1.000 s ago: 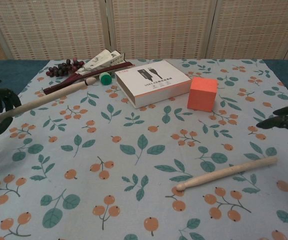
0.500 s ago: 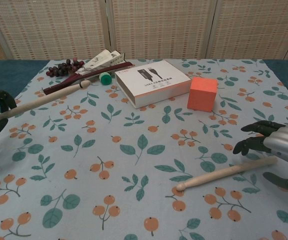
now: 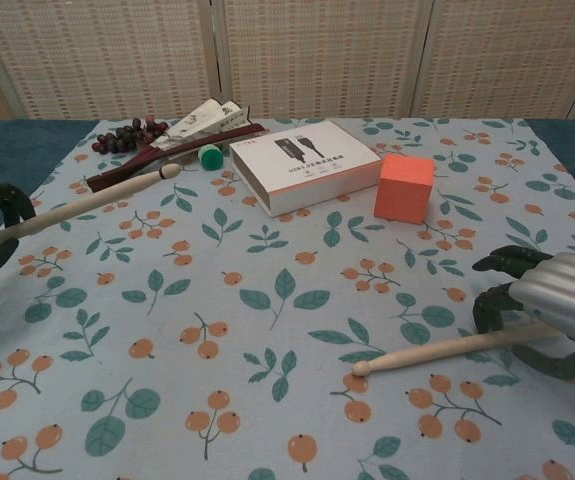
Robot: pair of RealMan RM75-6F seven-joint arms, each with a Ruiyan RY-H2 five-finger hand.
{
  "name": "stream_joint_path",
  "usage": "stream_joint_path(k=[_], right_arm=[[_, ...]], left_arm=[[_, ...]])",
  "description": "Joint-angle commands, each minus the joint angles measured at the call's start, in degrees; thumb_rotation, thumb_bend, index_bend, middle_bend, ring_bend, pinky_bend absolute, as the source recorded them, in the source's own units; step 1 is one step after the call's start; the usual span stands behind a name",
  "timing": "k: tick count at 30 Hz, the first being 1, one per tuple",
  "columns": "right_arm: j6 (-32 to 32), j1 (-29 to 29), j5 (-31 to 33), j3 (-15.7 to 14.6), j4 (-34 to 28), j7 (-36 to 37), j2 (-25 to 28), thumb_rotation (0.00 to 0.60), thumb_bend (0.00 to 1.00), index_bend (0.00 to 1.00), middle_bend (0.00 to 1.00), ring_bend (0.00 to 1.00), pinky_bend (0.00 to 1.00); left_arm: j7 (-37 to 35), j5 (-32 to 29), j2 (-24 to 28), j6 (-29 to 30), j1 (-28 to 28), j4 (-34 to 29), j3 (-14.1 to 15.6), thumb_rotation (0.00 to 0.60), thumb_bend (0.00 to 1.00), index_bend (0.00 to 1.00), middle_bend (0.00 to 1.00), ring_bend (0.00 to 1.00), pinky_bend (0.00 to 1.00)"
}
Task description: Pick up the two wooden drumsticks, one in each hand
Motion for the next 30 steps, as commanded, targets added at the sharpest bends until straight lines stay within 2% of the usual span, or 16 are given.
stream_joint_path(k=[1,5,7,15,18,23,30], right_arm=[[0.3,0.1,0.5,-0.1,-0.1,-1.7,-0.2,0.600,0.40,0.40,0.42,0.06,0.00],[0.4,-0.1,1.0,-0.6,-0.1,-3.8,-0.4,0.600,0.40,0.38,0.42,0.06,0.00],[0.8,-0.3,1.4,-0.7,0.2,-4.5,-0.9,0.600,0.40,0.41,0.43,0.08,0.00],[2.0,-0.4,1.4,-1.1,1.8,-5.6,-2.2,0.600,0.40,0.57,0.60,0.21,0.00],[3.5,-0.7,1.0,-1.0,2.4,-5.0,-2.8,0.600,0.40,0.68,0.69,0.32,0.01],[6.6,-1.1,-0.6,-1.1,2.5,-2.5,-2.7,0.600,0.40,0.82,0.79,0.43,0.06],[12.2,-2.0,-3.2,-1.3,1.9,1.2,-1.3,0.600,0.40,0.93,0.87,0.52,0.11]], left_arm=[[-0.3,0.1,-0.2,0.1,0.0,0.6,0.1,0.600,0.61,0.85,0.86,0.51,0.15],[-0.3,0.1,-0.4,0.1,0.0,1.6,0.2,0.600,0.60,0.85,0.86,0.51,0.15],[-0.5,0.1,-0.5,0.1,0.0,1.8,0.2,0.600,0.60,0.85,0.86,0.51,0.15],[0.1,0.3,-1.1,0.2,0.1,3.4,0.6,0.600,0.61,0.85,0.86,0.54,0.15],[0.3,0.3,-1.3,0.2,0.0,3.8,0.6,0.600,0.60,0.85,0.86,0.54,0.15],[0.1,0.1,-1.3,0.3,0.0,3.9,0.4,0.600,0.61,0.85,0.86,0.54,0.15],[-0.1,-0.7,-0.5,-0.5,-0.4,3.2,-0.1,0.600,0.60,0.85,0.86,0.54,0.15]])
